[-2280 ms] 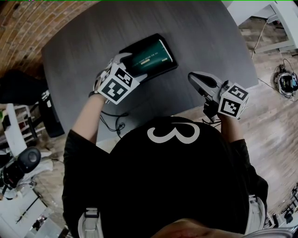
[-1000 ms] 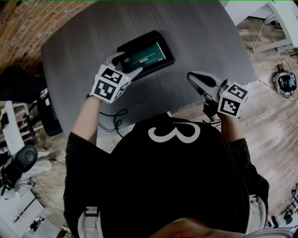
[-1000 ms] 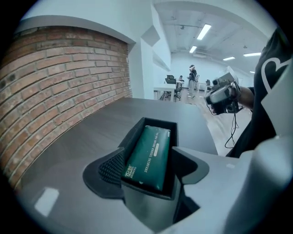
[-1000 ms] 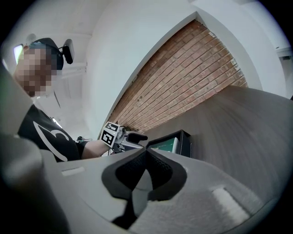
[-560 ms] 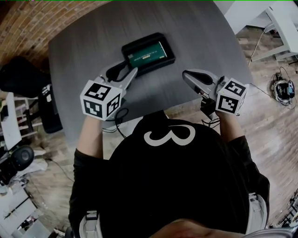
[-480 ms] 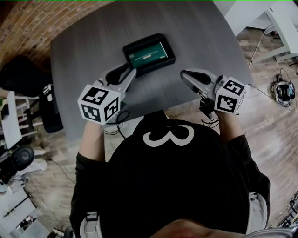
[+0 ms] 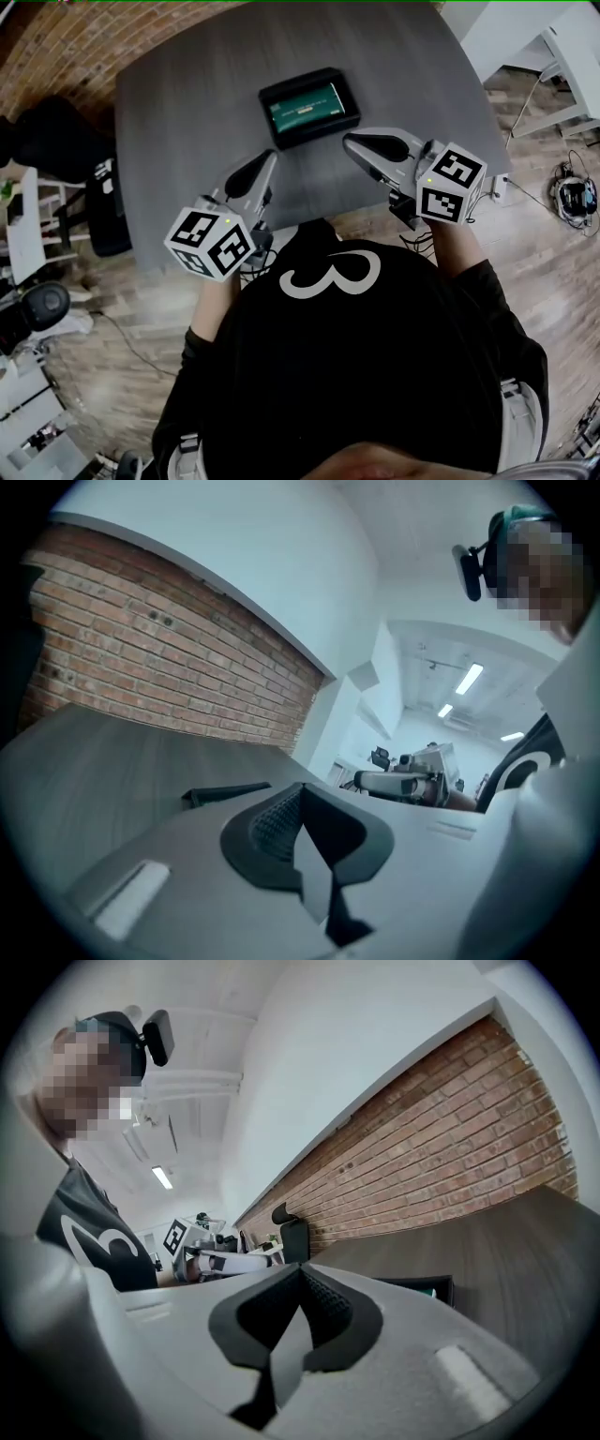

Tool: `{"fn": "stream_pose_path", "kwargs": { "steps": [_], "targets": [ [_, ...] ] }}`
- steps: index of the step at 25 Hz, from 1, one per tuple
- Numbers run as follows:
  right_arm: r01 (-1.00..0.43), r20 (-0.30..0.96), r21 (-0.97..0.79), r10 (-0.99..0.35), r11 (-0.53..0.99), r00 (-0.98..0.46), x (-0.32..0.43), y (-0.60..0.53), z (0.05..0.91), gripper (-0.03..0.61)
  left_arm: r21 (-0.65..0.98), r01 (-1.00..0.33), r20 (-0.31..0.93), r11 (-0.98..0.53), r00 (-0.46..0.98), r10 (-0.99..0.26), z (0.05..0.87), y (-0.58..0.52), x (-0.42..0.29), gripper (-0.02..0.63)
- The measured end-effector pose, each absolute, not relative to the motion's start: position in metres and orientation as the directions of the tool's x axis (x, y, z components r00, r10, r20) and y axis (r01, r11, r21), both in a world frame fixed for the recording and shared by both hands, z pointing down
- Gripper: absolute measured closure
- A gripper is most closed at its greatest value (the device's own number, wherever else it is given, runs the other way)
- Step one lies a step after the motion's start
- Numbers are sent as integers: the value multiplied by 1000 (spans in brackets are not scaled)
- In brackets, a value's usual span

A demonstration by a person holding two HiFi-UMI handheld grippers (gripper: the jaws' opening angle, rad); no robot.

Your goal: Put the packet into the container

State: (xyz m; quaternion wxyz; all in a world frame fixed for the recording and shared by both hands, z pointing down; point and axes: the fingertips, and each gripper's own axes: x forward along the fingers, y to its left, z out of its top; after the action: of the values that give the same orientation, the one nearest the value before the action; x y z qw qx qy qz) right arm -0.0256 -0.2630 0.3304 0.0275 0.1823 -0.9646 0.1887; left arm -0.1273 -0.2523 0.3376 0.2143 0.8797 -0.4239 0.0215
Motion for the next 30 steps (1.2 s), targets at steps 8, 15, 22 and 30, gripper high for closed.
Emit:
{"fn": "stream_pose_path", "kwargs": {
  "steps": [8,15,22,30],
  "targets": [
    [-371,141,-338,-343,865,-929,-29,-259,339,578,380,-721,170,-580,670,-722,328,-242,-114,601],
    [-358,137,-342,-331,869,-934,-26,-261,337,578,352,-706,155,-614,691,-706,324,-247,-105,601],
    [-353,138,-349,-325,868,-936,-23,-264,335,578,321,-704,183,-633,702,-688,324,-254,-95,601],
    [-363,129,-340,-340,867,-932,-20,-269,334,578,324,-699,191,-637,708,-680,330,-263,-94,601]
  ]
}}
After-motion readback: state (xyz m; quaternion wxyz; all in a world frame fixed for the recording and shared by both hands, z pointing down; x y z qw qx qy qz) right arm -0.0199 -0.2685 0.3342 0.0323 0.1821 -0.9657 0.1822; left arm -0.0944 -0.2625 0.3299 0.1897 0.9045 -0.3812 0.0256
